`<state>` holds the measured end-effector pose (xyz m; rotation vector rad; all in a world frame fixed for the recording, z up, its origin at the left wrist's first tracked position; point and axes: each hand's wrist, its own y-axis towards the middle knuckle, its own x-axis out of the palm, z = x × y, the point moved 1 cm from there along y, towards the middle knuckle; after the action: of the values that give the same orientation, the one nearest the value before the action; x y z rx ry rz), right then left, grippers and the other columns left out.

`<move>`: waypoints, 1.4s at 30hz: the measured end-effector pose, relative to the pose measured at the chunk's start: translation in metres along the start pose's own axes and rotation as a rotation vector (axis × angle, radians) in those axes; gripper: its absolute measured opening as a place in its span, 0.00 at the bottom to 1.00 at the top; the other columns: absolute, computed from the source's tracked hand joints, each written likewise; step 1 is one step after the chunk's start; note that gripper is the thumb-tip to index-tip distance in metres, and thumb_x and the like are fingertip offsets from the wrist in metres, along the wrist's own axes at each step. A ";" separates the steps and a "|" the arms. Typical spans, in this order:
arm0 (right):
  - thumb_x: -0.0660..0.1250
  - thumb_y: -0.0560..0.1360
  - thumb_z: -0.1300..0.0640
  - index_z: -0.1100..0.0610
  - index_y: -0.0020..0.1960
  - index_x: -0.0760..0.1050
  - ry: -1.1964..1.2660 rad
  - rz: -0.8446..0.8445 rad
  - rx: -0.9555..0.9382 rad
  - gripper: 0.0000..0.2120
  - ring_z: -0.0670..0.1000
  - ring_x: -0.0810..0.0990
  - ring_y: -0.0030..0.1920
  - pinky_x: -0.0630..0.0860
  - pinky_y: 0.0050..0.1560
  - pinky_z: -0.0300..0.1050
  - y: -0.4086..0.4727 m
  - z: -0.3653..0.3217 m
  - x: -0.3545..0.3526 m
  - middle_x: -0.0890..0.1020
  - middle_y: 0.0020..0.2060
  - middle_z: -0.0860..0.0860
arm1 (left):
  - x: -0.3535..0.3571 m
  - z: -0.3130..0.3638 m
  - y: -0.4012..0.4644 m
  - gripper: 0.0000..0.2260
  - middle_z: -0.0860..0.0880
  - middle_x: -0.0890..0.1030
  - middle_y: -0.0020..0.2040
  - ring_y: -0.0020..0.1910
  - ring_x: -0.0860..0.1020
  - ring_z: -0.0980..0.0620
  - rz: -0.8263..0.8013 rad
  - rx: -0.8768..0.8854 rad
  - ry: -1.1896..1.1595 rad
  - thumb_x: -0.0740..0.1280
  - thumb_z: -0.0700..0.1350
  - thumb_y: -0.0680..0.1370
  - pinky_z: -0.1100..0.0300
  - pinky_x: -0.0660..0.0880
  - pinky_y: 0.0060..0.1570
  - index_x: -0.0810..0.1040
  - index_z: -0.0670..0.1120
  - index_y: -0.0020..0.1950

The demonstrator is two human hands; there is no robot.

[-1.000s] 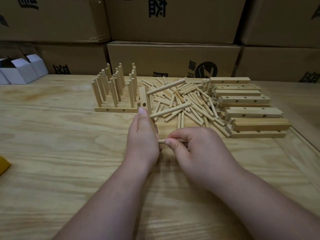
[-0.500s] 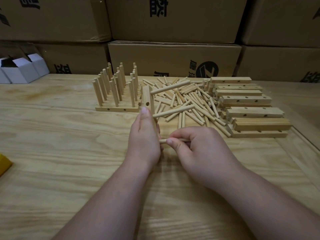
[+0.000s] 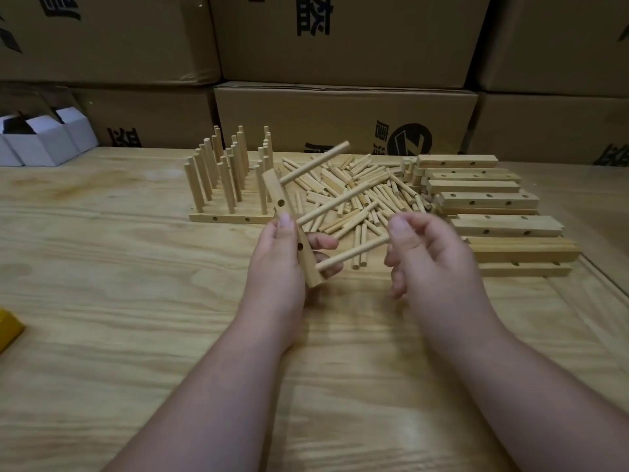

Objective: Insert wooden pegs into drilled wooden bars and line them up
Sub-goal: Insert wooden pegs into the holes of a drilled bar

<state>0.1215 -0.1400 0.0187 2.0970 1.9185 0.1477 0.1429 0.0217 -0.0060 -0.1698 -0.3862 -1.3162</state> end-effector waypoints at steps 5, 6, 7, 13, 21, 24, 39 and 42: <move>0.74 0.72 0.44 0.44 0.48 0.82 -0.147 -0.122 0.061 0.07 0.51 0.84 0.40 0.83 0.45 0.53 -0.005 0.013 0.012 0.85 0.43 0.39 | -0.001 0.000 0.000 0.16 0.41 0.87 0.53 0.51 0.86 0.41 -0.078 -0.024 -0.140 0.48 0.56 0.87 0.42 0.82 0.51 0.70 0.49 0.63; 0.75 0.71 0.45 0.44 0.49 0.82 -0.149 -0.150 0.069 0.08 0.52 0.84 0.40 0.83 0.47 0.53 -0.007 0.014 0.015 0.85 0.44 0.39 | 0.000 0.000 -0.001 0.16 0.41 0.86 0.55 0.53 0.85 0.39 -0.102 -0.036 -0.173 0.48 0.56 0.87 0.41 0.82 0.52 0.68 0.48 0.64; 0.75 0.71 0.46 0.45 0.50 0.82 -0.145 -0.169 0.069 0.09 0.52 0.84 0.40 0.83 0.47 0.54 -0.008 0.014 0.017 0.85 0.44 0.40 | 0.001 0.000 -0.001 0.16 0.40 0.86 0.56 0.55 0.85 0.38 -0.125 -0.056 -0.206 0.48 0.56 0.87 0.38 0.81 0.52 0.67 0.48 0.65; 0.77 0.72 0.52 0.51 0.46 0.85 -0.172 -0.189 0.096 0.05 0.50 0.85 0.39 0.82 0.46 0.52 -0.005 0.014 0.020 0.86 0.37 0.47 | 0.008 -0.004 -0.001 0.14 0.42 0.85 0.59 0.58 0.84 0.39 -0.211 -0.177 -0.209 0.50 0.53 0.87 0.33 0.77 0.60 0.67 0.50 0.67; 0.74 0.74 0.52 0.45 0.42 0.80 -0.424 -0.137 0.055 0.04 0.37 0.82 0.40 0.75 0.39 0.37 0.040 -0.007 0.035 0.84 0.37 0.35 | 0.003 0.000 0.006 0.19 0.40 0.86 0.54 0.54 0.85 0.41 -0.086 -0.396 -0.330 0.54 0.57 0.86 0.42 0.78 0.62 0.76 0.45 0.63; 0.74 0.74 0.51 0.44 0.43 0.79 -0.523 -0.219 0.008 0.05 0.38 0.81 0.41 0.74 0.39 0.37 0.073 -0.023 0.059 0.83 0.37 0.40 | 0.000 0.001 0.009 0.19 0.40 0.87 0.52 0.51 0.86 0.41 -0.042 -0.443 -0.374 0.55 0.55 0.86 0.46 0.80 0.56 0.77 0.44 0.63; 0.72 0.74 0.53 0.51 0.37 0.78 -0.997 -0.465 -0.025 0.08 0.53 0.81 0.38 0.79 0.41 0.46 0.123 0.005 0.151 0.82 0.34 0.52 | -0.006 0.007 0.012 0.24 0.40 0.85 0.57 0.53 0.86 0.43 0.041 -0.523 -0.592 0.52 0.61 0.85 0.48 0.83 0.46 0.76 0.47 0.69; 0.74 0.72 0.53 0.53 0.43 0.83 -0.981 -0.420 -0.010 0.04 0.54 0.82 0.39 0.81 0.44 0.47 0.123 0.009 0.154 0.83 0.35 0.52 | -0.006 0.008 0.012 0.24 0.41 0.85 0.59 0.58 0.84 0.42 0.052 -0.530 -0.610 0.53 0.61 0.85 0.46 0.82 0.52 0.77 0.47 0.69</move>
<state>0.2574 0.0025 0.0266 1.2780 1.6079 -0.7977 0.1515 0.0327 0.0002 -1.0332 -0.5312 -1.2745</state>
